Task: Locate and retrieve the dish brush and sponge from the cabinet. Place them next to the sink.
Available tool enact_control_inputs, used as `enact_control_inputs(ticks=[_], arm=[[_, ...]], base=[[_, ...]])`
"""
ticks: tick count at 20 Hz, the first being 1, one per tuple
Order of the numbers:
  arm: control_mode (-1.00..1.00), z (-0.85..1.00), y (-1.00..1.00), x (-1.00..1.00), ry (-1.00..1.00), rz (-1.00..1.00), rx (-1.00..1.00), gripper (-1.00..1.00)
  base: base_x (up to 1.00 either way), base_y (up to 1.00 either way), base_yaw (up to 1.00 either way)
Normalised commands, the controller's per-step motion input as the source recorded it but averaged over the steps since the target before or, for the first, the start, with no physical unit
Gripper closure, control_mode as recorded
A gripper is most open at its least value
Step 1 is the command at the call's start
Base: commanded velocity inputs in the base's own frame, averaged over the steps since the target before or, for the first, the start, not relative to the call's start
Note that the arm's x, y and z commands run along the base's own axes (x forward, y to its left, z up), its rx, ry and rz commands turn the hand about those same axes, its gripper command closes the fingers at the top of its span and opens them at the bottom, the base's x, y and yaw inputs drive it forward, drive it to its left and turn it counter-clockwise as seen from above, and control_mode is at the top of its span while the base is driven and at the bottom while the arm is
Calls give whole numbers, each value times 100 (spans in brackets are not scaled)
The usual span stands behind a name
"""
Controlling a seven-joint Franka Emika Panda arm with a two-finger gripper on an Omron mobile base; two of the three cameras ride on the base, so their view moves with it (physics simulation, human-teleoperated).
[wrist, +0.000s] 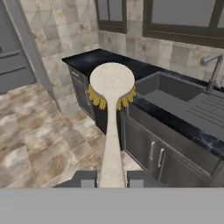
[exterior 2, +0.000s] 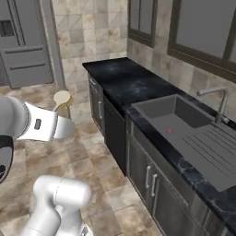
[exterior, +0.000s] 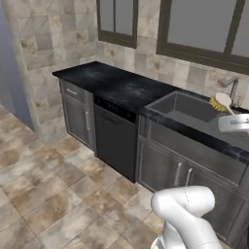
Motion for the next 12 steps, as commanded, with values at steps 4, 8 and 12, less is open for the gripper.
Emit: enact_control_inputs(ticks=[4, 8, 12], arm=[[100, 0, 0, 0, 0, 0, 0, 100], [100, 0, 0, 0, 0, 0, 0, 100], [100, 0, 0, 0, 0, 0, 0, 100]], base=[[8, 3, -47], [9, 3, -47], [36, 22, -39]])
